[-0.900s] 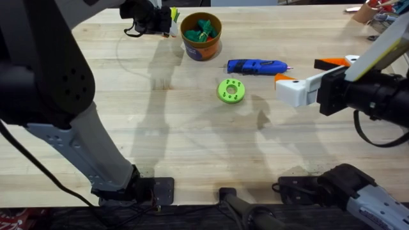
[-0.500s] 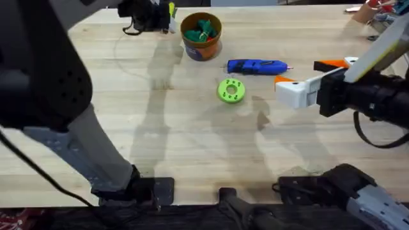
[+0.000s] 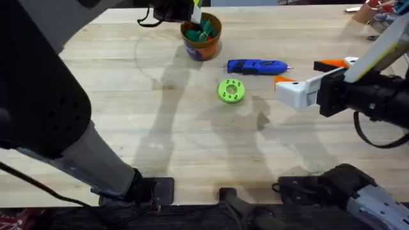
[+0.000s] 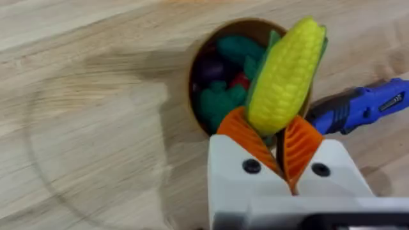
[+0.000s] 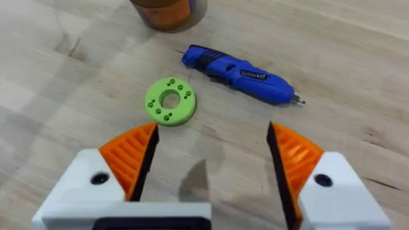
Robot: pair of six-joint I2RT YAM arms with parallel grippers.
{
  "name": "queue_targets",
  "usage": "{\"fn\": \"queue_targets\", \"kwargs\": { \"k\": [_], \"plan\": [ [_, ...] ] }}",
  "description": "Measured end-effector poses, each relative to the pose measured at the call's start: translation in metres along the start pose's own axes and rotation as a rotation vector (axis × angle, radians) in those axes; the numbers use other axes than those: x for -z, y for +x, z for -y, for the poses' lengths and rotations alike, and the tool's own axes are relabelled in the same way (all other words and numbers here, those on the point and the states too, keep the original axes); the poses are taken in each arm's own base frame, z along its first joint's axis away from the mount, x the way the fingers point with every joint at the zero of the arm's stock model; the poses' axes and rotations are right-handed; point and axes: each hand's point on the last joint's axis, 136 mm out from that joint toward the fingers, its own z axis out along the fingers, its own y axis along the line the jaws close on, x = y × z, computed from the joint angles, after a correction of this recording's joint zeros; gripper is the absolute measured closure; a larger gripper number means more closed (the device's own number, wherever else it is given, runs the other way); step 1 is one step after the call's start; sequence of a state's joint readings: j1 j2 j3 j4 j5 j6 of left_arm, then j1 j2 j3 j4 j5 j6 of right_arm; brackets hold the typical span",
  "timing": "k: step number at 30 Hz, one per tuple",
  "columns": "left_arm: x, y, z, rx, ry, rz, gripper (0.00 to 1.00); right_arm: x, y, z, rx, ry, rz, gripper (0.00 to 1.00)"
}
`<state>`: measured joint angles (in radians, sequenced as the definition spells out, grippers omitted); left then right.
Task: Pick up the gripper from the table and insert it into the empty holder that is missing its gripper. Then pick up a screw, insert it into the mounting hole, and use the screwdriver to tighten it. Finally, clean up the table by picking up the vegetable and placing it into the bucket.
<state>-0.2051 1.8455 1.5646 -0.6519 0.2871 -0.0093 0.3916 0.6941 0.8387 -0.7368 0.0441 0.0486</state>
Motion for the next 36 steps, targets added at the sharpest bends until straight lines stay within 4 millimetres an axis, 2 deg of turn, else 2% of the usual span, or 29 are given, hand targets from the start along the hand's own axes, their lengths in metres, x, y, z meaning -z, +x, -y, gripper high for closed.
{"fn": "queue_targets", "kwargs": {
  "k": [5, 15, 16, 17, 21, 22, 23, 26, 36],
  "plan": [
    [-0.006, 0.003, -0.003, 0.007, 0.003, -0.011, 0.954, 0.000, 0.000, 0.000, 0.000, 0.000, 0.000, 0.017],
    [-0.020, 0.022, -0.007, 0.065, 0.001, -0.085, 0.981, 0.000, 0.000, 0.000, 0.000, 0.000, 0.000, 0.017],
    [-0.020, 0.022, -0.007, 0.066, 0.001, -0.086, 0.952, 0.000, 0.000, 0.000, 0.000, 0.000, 0.000, 0.017],
    [-0.020, 0.022, -0.007, 0.067, 0.001, -0.086, 0.843, 0.000, 0.000, 0.000, 0.000, 0.000, 0.000, 0.017],
    [-0.020, 0.022, -0.006, 0.074, 0.007, -0.088, 0.220, 0.000, 0.000, 0.000, 0.000, 0.000, 0.000, 0.017],
    [-0.020, 0.021, -0.005, 0.075, 0.011, -0.085, 0.098, 0.000, 0.000, 0.000, 0.000, 0.000, 0.000, 0.017],
    [-0.020, 0.021, -0.005, 0.076, 0.013, -0.083, 0.039, 0.000, 0.000, 0.000, 0.000, 0.000, 0.000, 0.017],
    [-0.020, 0.020, -0.003, 0.075, 0.022, -0.078, 0.004, 0.000, 0.000, 0.000, 0.000, 0.000, 0.000, 0.017],
    [-0.014, 0.009, -0.001, 0.064, 0.027, -0.038, 0.008, 0.000, 0.000, 0.000, 0.000, 0.000, 0.000, 0.017]
  ]
}}
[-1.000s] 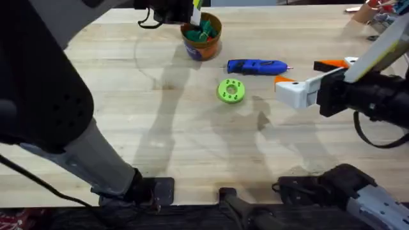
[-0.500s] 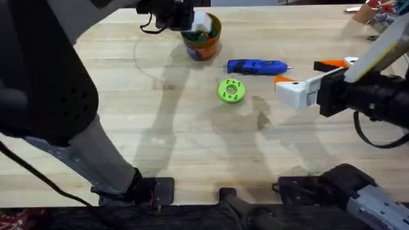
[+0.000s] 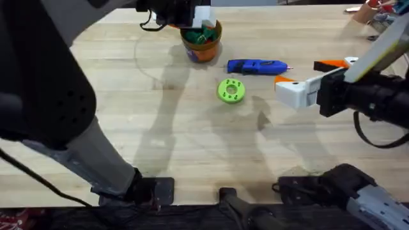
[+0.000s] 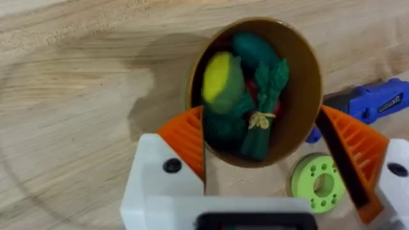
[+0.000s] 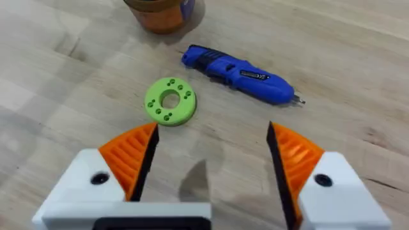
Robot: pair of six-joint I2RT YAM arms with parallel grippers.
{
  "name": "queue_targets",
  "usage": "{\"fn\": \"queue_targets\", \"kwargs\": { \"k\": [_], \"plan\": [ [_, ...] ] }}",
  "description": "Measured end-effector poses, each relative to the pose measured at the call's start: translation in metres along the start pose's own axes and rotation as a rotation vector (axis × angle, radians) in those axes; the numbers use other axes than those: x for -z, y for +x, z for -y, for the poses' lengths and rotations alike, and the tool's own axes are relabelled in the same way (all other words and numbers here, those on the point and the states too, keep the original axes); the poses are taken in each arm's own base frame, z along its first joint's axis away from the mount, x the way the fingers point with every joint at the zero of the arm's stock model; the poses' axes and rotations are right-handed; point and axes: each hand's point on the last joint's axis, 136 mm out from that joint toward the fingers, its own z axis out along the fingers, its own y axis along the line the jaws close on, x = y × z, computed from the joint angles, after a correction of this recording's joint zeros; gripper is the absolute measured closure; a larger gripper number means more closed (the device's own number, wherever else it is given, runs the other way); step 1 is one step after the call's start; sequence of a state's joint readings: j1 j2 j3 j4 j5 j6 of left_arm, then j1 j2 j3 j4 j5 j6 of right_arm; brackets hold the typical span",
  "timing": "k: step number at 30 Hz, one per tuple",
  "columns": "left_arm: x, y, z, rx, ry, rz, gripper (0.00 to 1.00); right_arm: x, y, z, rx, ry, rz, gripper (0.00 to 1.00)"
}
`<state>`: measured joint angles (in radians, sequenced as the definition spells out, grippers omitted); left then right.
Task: Pick up the gripper from the table and insert it into the empty holder that is missing its gripper. Then pick up a screw, insert it into the mounting hole, and use the screwdriver to tighten it. Finally, clean up the table by picking up the vegetable and placing it into the bucket.
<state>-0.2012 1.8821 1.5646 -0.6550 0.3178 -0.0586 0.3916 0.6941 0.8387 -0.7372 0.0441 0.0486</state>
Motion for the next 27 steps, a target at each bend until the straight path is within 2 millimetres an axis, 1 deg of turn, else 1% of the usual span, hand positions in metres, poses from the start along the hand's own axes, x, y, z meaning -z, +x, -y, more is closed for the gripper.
{"fn": "queue_targets", "kwargs": {
  "k": [3, 7, 11, 15, 17, 20, 22, 24, 27],
  "plan": [
    [0.016, -0.007, 0.005, -0.009, 0.001, 0.031, 0.008, 0.000, 0.000, 0.000, 0.000, 0.000, 0.000, 0.017],
    [0.054, -0.010, 0.010, -0.010, -0.016, 0.063, 0.008, 0.000, 0.000, 0.000, 0.000, 0.000, 0.000, 0.017],
    [0.102, -0.001, 0.002, 0.022, -0.075, 0.068, 0.008, 0.000, 0.000, 0.000, 0.000, 0.000, 0.000, 0.017],
    [0.146, 0.016, -0.008, 0.069, -0.130, 0.064, 0.008, 0.000, 0.000, 0.000, 0.000, 0.000, 0.000, 0.017],
    [0.166, 0.027, -0.008, 0.087, -0.148, 0.057, 0.008, 0.000, 0.000, 0.000, 0.000, 0.000, -0.001, 0.017],
    [0.185, 0.037, -0.002, 0.089, -0.153, 0.059, 0.008, 0.000, 0.000, 0.000, 0.000, 0.000, -0.001, 0.017],
    [0.194, 0.043, 0.002, 0.088, -0.152, 0.059, 0.008, 0.000, 0.000, 0.000, 0.000, 0.000, -0.001, 0.017],
    [0.201, 0.046, 0.005, 0.088, -0.153, 0.062, 0.008, 0.000, 0.000, 0.000, 0.000, 0.000, 0.000, 0.017],
    [0.202, 0.046, 0.005, 0.087, -0.153, 0.063, 0.008, 0.000, 0.000, 0.000, 0.000, 0.000, 0.000, 0.017]
  ]
}}
